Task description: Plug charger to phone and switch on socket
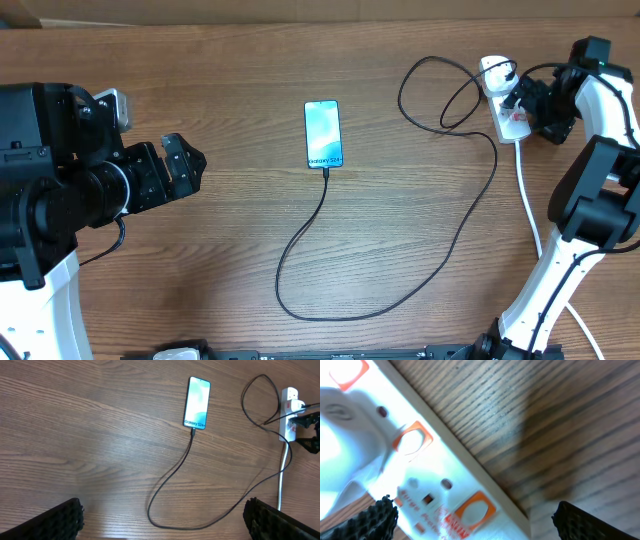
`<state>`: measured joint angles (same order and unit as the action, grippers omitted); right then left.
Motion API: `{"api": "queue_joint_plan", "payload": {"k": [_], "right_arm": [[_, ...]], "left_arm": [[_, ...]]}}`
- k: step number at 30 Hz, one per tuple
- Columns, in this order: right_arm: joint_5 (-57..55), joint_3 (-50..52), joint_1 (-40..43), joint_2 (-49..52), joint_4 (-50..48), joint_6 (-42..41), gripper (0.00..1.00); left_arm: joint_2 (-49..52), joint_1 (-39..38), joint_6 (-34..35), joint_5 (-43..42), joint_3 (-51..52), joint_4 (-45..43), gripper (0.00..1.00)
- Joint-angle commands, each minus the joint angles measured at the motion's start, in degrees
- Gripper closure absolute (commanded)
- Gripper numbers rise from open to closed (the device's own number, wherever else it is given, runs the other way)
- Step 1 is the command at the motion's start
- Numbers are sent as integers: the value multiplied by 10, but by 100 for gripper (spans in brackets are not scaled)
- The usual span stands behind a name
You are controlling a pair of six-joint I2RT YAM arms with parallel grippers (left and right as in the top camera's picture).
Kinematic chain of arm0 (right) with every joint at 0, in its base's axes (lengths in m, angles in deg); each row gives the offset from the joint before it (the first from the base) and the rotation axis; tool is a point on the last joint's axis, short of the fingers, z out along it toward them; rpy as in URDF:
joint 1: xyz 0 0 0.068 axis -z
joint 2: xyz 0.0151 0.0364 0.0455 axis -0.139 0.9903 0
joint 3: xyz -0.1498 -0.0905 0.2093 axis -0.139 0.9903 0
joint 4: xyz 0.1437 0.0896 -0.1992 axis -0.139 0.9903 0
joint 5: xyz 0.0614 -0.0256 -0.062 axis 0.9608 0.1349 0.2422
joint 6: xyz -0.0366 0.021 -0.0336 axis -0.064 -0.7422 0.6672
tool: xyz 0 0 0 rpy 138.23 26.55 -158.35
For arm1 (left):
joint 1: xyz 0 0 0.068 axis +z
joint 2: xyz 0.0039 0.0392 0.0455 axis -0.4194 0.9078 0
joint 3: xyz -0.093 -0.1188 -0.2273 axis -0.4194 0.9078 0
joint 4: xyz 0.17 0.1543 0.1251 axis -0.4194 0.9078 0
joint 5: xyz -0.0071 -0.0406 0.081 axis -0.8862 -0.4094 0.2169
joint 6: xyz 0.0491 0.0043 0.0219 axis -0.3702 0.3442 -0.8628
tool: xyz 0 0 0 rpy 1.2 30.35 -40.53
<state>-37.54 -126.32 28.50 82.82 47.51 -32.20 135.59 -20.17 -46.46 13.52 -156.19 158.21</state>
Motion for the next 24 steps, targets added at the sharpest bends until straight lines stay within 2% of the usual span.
{"api": "queue_joint_plan", "payload": {"k": [1,10,17,24], "right_arm": [[1,-46,2,-76,30,6,0],[1,-50,2,-257,182,-98,0],[0,-49,-24,-400,276,-80,0],[-16,-48,-101,-515,319,-69,0]], "left_arm": [[-1,2,-12,0,2,1,0],[-1,2,-11,-1,2,0,0],[-1,2,-11,-1,2,1,0],[-1,2,-11,-1,2,1,0]]}}
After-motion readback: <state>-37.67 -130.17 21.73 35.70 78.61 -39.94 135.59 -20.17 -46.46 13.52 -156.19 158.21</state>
